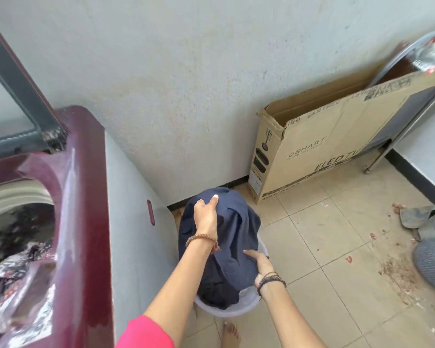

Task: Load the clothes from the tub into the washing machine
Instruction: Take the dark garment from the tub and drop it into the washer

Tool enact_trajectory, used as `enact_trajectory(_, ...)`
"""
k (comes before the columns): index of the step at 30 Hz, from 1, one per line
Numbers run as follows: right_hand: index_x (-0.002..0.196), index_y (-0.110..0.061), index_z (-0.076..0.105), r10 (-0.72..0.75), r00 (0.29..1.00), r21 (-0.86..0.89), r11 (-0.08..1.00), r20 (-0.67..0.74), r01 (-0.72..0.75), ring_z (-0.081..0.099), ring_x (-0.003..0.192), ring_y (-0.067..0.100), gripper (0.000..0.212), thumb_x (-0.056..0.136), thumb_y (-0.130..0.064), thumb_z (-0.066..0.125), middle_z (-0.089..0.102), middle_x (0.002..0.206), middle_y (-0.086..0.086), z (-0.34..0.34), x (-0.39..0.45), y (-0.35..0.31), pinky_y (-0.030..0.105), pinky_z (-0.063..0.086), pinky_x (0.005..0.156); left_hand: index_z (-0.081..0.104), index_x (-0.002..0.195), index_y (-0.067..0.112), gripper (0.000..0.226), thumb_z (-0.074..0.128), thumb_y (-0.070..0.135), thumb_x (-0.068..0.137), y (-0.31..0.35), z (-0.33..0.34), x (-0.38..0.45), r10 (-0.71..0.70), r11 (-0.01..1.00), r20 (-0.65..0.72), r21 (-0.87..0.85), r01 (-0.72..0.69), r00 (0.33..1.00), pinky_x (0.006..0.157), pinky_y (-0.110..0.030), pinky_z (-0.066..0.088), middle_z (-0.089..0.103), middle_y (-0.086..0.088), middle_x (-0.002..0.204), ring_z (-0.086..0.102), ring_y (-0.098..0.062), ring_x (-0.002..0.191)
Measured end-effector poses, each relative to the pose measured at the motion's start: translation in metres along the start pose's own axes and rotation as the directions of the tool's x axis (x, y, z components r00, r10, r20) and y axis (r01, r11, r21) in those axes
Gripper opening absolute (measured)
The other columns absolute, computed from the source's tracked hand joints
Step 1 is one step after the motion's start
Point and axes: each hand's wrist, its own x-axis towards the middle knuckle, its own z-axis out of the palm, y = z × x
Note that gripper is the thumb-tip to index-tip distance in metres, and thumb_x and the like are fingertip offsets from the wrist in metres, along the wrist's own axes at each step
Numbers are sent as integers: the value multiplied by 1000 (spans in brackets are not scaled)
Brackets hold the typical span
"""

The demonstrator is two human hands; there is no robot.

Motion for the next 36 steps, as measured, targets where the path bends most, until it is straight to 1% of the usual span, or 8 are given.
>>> enact_trajectory(5, 92, 2, 55, -140, 990, 71, 988, -4, 140, 57, 68, 29, 13, 81, 7, 58, 60, 83, 19, 30, -69, -47, 27, 51, 51, 38, 132, 3, 43, 52, 12, 93, 32, -2, -25, 106, 973, 27, 204, -109, 994, 95, -38, 43, 55, -15, 117, 54, -31, 111)
enact_trajectory(8, 123, -5, 47, -213, 974, 147, 964, -73, 221, 54, 72, 26, 44, 83, 14, 53, 58, 93, 22, 45, -101, -71, 28, 49, 49, 20, 146, 12, 64, 45, -6, 90, 31, -15, -41, 212, 878, 246, 376, -295, 946, 84, -30, 46, 54, -12, 114, 56, -23, 97)
enact_trajectory(11, 134, -6, 42, -231, 969, 183, 953, -86, 243, 52, 68, 27, 56, 83, 17, 51, 58, 90, 22, 58, -126, -87, 33, 44, 56, 1, 150, 25, 92, 46, -16, 80, 17, -28, -63, 207, 481, 606, 621, -619, 768, 101, -29, 40, 12, -13, 156, 52, -31, 116)
enact_trajectory(13, 131, -6, 44, -250, 966, 130, 958, -71, 257, 49, 64, 23, 53, 83, 16, 51, 53, 82, 14, 66, -140, -96, 33, 44, 55, -7, 148, 32, 103, 55, -11, 77, 13, -36, -76, 256, 159, 637, 714, -682, 727, 106, -39, 37, -15, -12, 156, 45, -33, 122)
enact_trajectory(17, 128, -5, 45, -301, 952, -32, 953, 52, 303, 50, 71, 19, 46, 85, 10, 53, 52, 101, 14, 78, -168, -111, 34, 46, 59, 4, 148, 30, 86, 62, 19, 85, 37, -49, -73, 471, -73, 736, 582, -810, 486, 120, -40, 7, -5, -1, 158, 8, -15, 145)
enact_trajectory(20, 127, -2, 44, -309, 940, -112, 939, 143, 326, 53, 72, 21, 45, 85, 13, 52, 54, 86, 12, 84, -183, -128, 37, 52, 62, 51, 129, 10, 47, 63, 21, 86, 72, -54, -71, 496, 8, 766, 466, -885, 408, 120, -44, 7, 48, -4, 140, 31, -12, 139)
enact_trajectory(27, 114, -14, 48, -381, 869, -266, 844, 316, 466, 62, 71, 23, 17, 98, -19, 45, 64, 89, 16, 89, -220, -158, 31, 56, 57, 67, 89, 22, 25, 76, 4, 73, 126, -70, -82, 637, 603, 440, 227, -765, 633, 78, -23, 52, 69, 4, 86, 64, -3, 82)
enact_trajectory(36, 85, -5, 58, -583, 803, -443, 691, 127, 572, 48, 45, 16, 11, 91, -12, 53, 56, 60, 7, 66, -232, -151, 20, 44, 36, 67, 99, 14, 28, 76, 6, 74, 190, -80, -111, 768, 584, 183, 192, -789, 614, 69, -4, 45, 66, 9, 88, 62, 7, 80)
